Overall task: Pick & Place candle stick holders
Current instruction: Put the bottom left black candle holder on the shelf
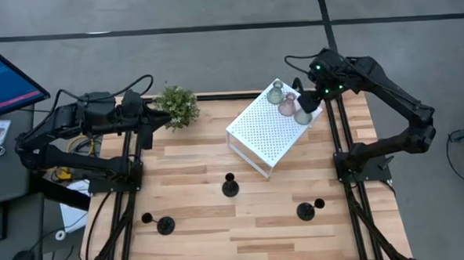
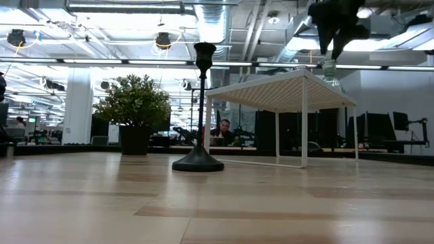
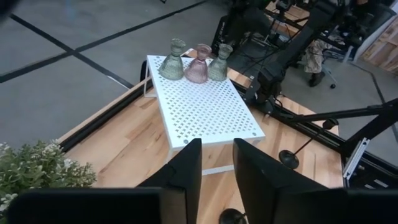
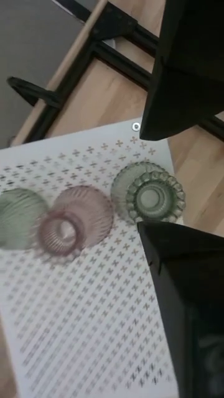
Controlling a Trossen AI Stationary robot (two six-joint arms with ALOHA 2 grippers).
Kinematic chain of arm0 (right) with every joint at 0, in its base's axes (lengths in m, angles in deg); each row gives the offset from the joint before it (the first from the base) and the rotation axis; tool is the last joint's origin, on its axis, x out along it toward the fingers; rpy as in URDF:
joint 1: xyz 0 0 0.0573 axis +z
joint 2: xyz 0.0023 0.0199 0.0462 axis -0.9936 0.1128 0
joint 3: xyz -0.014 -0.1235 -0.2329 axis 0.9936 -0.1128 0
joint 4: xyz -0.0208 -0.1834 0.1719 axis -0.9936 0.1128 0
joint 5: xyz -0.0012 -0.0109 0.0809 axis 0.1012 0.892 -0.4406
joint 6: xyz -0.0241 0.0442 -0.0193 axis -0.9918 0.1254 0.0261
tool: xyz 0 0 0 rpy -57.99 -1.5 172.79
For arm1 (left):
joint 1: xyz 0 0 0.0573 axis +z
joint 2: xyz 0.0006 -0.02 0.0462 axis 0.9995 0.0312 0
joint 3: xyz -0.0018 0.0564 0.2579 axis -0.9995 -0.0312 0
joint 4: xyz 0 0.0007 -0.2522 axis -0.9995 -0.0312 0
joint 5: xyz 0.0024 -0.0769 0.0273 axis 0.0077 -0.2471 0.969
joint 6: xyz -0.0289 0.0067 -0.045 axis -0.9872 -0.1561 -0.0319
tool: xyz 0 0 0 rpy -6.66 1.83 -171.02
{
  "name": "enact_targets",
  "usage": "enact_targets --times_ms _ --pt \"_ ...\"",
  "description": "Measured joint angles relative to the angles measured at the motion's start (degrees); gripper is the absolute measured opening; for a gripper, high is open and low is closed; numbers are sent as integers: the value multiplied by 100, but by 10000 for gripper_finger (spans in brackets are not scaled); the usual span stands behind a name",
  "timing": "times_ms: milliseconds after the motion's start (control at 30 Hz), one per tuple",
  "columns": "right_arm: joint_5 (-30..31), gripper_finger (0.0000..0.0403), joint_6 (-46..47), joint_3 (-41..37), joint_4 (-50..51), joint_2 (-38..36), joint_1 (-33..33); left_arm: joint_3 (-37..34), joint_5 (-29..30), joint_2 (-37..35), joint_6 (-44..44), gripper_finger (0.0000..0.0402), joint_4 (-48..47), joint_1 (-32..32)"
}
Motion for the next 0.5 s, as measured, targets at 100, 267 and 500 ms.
enact_targets --times_ms 100,267,500 --pt "-1 216 1 340 182 -4 3 0 -59 -1 -158 96 0 0" --pt "-328 216 2 1064 547 -4 74 0 -994 1 -199 97 -42 0" --pt "-645 217 373 1775 957 -234 898 0 -2425 169 -728 97 -966 -420"
